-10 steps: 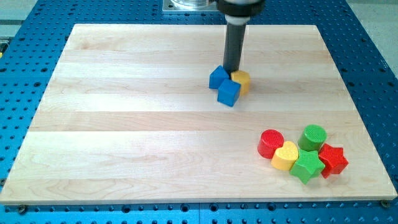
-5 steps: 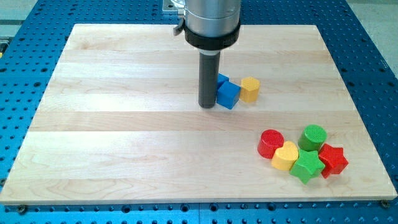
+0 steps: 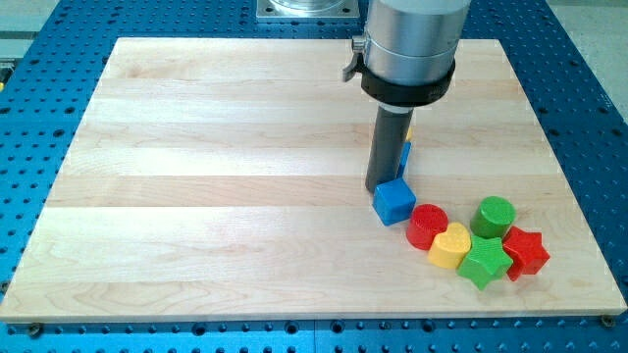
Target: Push the blue blocks and hexagon into the group of blocks
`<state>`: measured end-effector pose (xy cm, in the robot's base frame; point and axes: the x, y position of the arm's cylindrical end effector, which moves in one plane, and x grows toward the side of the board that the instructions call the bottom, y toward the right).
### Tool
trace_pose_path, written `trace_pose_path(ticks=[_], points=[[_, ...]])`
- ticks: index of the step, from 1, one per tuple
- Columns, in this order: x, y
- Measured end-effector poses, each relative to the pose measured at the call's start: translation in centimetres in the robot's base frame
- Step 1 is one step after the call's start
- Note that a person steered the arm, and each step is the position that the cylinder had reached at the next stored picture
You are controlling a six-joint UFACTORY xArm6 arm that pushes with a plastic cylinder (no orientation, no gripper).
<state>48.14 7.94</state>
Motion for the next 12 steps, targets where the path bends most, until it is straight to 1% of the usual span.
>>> trace_pose_path(ticks=[1, 2, 3, 4, 5, 6, 7, 8, 9, 10, 11, 12], points=[[0.7, -1.4], [-1.0, -6.8], [-5.0, -1.7], [-6.3, 0.4], [-10.6, 0.6], [-11.9, 4.1], [-4.8, 4.2], [-2.5, 4.8], [-3.2, 1.3], [-0.9, -0.8], [3.5, 1.6], [1.8, 0.5]])
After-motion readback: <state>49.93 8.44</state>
